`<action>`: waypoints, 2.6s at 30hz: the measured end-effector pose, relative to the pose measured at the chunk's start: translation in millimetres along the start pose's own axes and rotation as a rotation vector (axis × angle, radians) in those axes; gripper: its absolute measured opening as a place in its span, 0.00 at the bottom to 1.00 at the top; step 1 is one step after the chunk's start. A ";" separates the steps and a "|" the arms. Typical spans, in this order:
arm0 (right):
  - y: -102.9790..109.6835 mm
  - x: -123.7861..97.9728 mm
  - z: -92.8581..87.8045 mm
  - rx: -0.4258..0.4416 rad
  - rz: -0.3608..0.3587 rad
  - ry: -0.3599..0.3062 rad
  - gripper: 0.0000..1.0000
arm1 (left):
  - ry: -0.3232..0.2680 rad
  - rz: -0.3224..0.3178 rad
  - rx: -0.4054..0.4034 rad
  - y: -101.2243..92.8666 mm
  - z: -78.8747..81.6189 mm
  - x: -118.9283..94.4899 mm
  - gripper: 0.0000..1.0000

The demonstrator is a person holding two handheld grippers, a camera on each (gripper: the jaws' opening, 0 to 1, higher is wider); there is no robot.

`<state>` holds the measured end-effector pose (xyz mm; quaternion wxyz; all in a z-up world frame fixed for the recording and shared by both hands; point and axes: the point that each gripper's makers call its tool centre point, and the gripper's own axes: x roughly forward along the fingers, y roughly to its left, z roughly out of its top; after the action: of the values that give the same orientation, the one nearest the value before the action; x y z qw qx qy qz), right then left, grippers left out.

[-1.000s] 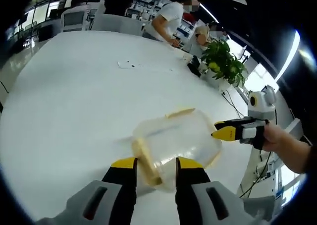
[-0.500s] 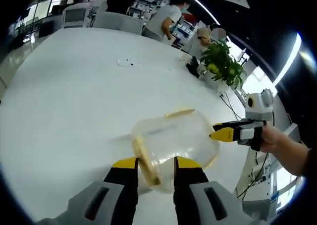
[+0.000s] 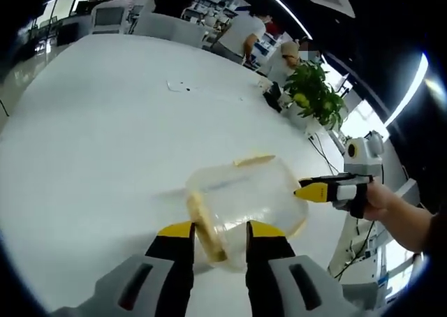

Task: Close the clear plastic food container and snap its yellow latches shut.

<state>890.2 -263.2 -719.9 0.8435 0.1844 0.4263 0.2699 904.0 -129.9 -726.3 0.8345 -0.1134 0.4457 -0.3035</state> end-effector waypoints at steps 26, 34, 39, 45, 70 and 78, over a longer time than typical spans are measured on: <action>28.4 -0.2 32.6 -0.422 -0.052 -0.126 0.25 | 0.000 -0.091 0.549 -38.8 36.7 -9.5 0.16; 37.3 8.6 25.7 -0.433 -0.014 -0.103 0.24 | 0.045 -0.131 0.652 -49.1 38.6 3.4 0.14; 40.6 10.9 21.9 -0.453 0.001 -0.090 0.23 | 0.065 -0.141 0.735 -53.2 40.0 9.1 0.14; 44.9 13.7 15.6 -0.487 0.023 -0.057 0.22 | 0.099 -0.172 0.774 -57.5 36.2 16.3 0.13; 64.4 10.7 -18.6 -0.854 0.094 0.031 0.26 | 0.135 -0.180 0.838 -59.3 49.1 39.1 0.18; 67.1 13.6 -27.2 -1.047 0.058 0.049 0.27 | 0.168 -0.193 0.843 -59.2 50.4 43.8 0.20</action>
<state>854.6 -199.9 -707.5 0.8047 -0.2566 0.2487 0.4741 939.3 -207.4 -699.5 0.7366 0.2212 0.3365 -0.5434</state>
